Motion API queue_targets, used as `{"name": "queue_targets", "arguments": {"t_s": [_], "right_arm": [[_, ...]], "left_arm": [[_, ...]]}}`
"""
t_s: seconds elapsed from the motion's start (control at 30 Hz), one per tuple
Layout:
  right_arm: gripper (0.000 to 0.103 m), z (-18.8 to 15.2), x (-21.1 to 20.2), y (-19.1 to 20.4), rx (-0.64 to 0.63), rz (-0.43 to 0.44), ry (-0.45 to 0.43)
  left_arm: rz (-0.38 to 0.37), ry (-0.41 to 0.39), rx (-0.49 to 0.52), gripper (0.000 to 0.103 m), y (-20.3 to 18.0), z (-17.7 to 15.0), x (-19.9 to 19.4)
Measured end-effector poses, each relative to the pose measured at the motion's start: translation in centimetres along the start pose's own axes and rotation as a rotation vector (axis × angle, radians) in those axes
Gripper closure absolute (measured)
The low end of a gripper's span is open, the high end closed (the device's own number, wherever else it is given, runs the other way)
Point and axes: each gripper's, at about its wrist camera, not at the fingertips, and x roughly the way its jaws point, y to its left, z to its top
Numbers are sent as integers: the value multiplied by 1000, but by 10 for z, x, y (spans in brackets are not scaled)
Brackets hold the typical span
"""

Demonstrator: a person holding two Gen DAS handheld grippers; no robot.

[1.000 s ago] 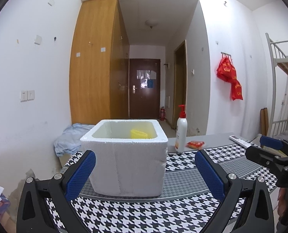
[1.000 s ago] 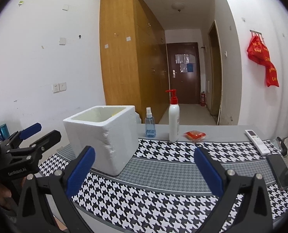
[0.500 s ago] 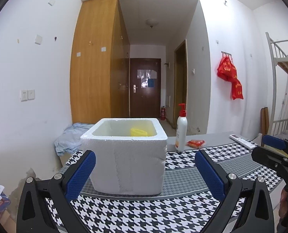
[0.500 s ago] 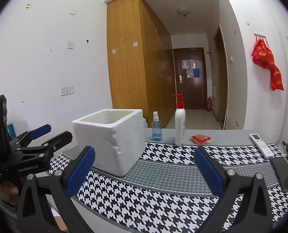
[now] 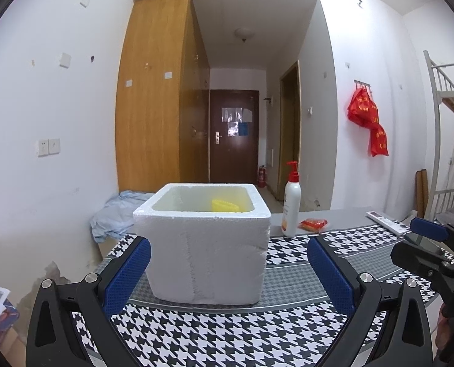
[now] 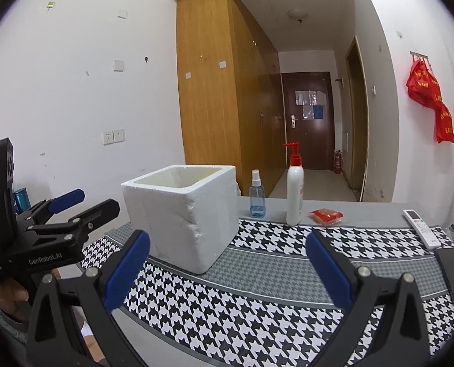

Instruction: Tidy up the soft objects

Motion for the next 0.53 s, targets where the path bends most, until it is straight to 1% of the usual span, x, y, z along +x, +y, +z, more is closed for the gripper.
{"name": "queue_targets", "arguments": {"t_s": [0.53], "right_arm": [[0, -1, 2, -2, 4, -9, 10]], "left_arm": [[-4, 0, 15, 1, -4, -1, -1]]}}
